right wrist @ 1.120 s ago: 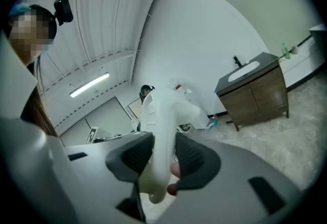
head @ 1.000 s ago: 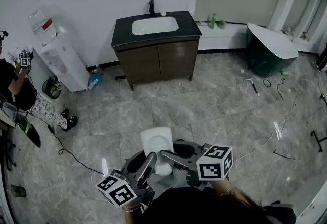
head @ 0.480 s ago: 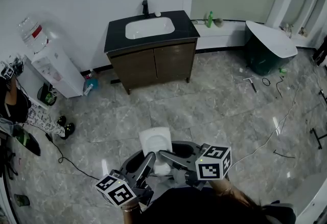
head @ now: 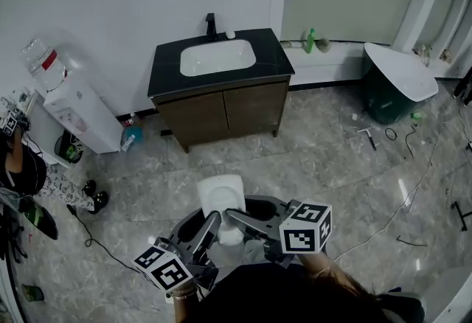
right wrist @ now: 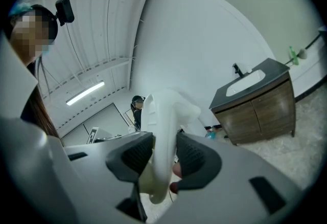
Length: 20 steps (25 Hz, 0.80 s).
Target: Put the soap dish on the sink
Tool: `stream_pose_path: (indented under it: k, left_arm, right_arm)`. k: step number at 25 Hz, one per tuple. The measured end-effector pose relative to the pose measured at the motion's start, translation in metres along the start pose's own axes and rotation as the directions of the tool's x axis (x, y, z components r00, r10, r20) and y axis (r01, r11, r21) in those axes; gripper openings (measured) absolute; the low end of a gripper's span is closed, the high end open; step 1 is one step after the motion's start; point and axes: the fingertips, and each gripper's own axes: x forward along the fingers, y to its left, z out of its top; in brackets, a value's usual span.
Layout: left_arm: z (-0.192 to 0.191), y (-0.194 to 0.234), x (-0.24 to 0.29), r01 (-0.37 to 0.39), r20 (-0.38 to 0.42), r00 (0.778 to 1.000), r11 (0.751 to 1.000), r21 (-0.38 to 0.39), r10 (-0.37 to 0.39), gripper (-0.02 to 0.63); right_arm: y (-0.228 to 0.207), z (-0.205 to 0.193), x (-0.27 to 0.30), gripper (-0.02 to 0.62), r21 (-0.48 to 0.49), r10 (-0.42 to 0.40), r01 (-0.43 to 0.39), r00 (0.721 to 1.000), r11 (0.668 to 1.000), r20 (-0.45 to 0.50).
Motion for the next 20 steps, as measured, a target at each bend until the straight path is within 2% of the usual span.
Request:
stream_pose_path:
  k: [5, 12, 20]
  left_arm:
    - [0.012, 0.015, 0.036, -0.036, -0.002, 0.999, 0.999, -0.009, 0.036, 0.13]
    - [0.028, 0.05, 0.06, -0.074, -0.03, 0.997, 0.997, -0.036, 0.073, 0.13]
    - [0.083, 0.115, 0.097, -0.052, -0.033, 0.998, 0.998, -0.037, 0.051, 0.13]
  right_arm:
    - [-0.035, 0.022, 0.006, 0.138, 0.03, 0.018, -0.018, 1.0, 0.999, -0.009]
    - [-0.069, 0.035, 0.034, 0.137, 0.092, 0.026, -0.024, 0.999, 0.995, -0.02]
    - [-0.115, 0.079, 0.099, 0.138, 0.092, 0.007, -0.006, 1.0, 0.996, -0.009]
